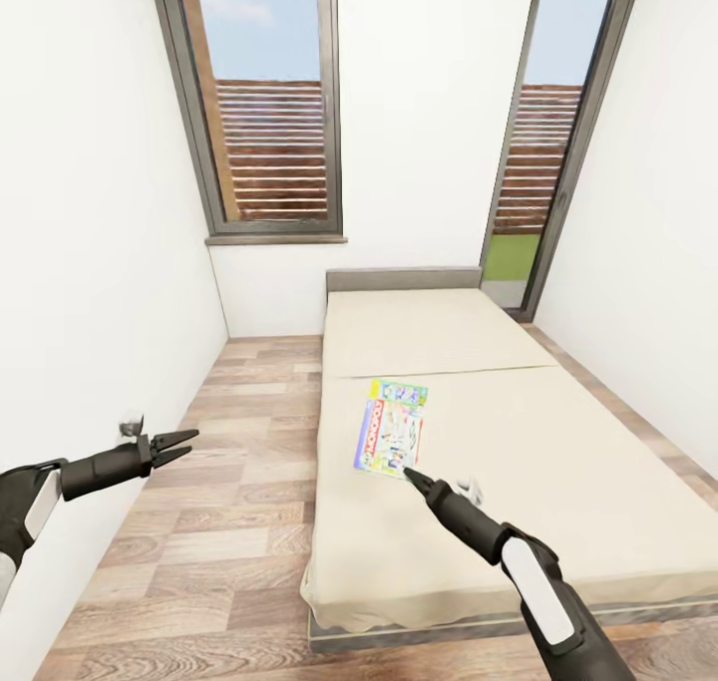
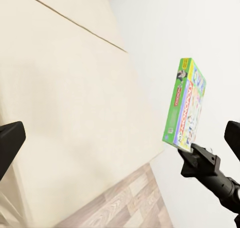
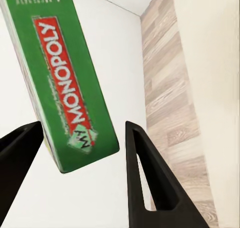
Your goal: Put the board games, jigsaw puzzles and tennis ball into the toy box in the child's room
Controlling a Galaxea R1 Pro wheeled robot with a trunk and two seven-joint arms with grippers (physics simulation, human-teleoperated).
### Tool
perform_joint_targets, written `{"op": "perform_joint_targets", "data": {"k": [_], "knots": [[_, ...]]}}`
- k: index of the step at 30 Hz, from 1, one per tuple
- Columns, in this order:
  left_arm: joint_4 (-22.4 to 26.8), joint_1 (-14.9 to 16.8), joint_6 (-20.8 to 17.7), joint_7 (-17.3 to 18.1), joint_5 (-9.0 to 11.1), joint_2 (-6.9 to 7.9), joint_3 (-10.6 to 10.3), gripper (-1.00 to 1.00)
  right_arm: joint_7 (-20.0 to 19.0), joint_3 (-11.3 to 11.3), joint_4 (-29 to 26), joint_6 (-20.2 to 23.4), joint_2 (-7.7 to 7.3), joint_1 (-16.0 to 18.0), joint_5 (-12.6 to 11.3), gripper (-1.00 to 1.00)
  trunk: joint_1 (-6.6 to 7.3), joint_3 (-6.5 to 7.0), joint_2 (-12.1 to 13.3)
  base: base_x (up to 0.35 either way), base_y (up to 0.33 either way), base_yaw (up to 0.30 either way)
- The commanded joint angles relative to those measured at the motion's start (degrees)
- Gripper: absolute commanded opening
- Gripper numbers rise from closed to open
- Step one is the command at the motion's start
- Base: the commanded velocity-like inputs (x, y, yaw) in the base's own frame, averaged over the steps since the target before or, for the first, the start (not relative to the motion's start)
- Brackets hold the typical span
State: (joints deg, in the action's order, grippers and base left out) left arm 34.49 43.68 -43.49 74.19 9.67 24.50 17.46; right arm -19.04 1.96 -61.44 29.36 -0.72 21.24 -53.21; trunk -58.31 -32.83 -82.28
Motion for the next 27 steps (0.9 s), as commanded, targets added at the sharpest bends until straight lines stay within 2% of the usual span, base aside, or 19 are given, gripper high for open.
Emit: {"op": "perform_joint_targets", "data": {"k": [1, 27], "knots": [[-0.03, 0.01, -0.53, 0.10, 0.09, -0.03, 0.03, 1.00, -0.02, -0.18, 0.00, -0.13, -0.14, 0.03, -0.28, -1.00, 0.23, 0.13, 0.39, 0.000, 0.000, 0.000], [-0.04, -0.01, -1.01, -0.37, 0.08, -0.03, -0.21, 1.00, 0.57, -0.27, -0.09, -0.32, 0.29, 0.06, 0.12, -1.00, 5.94, 4.80, 10.81, 0.000, 0.000, 0.000]]}}
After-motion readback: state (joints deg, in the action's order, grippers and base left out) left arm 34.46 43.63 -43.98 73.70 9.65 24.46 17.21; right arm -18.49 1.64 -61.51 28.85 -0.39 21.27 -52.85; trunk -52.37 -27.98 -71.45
